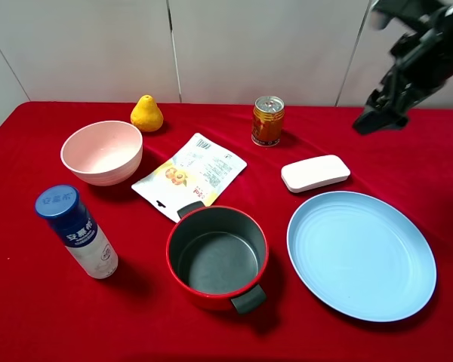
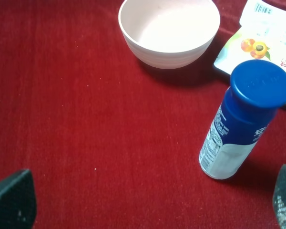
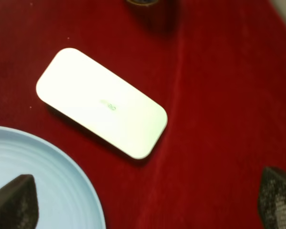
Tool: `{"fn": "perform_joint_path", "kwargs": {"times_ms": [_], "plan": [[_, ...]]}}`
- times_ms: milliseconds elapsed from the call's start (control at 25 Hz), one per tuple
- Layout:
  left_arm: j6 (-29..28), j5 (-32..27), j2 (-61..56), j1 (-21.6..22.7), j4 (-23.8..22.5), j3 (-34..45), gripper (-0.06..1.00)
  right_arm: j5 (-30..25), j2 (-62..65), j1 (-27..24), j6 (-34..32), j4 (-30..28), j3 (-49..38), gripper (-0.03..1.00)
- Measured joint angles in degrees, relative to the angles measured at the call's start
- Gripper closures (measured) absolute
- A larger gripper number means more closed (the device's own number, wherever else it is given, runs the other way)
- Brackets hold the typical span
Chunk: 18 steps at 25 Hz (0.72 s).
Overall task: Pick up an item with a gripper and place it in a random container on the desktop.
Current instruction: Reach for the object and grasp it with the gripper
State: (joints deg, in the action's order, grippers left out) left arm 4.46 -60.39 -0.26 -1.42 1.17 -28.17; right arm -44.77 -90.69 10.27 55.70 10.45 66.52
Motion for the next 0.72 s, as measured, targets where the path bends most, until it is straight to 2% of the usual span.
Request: {"fn": "perform_joint_path", "kwargs": {"times_ms": [360,720], "plan": [[0.00,0.00,0.00,0.00,0.00,0.00,-0.05,-0.98,-8.64,0.00,11.25,2.48,2.73,0.28],[0.00,0.00,0.00,0.00,0.00,0.00,-0.05,-0.60,-11.28,0.00,16.57,1.21,2.73,0.28]]}}
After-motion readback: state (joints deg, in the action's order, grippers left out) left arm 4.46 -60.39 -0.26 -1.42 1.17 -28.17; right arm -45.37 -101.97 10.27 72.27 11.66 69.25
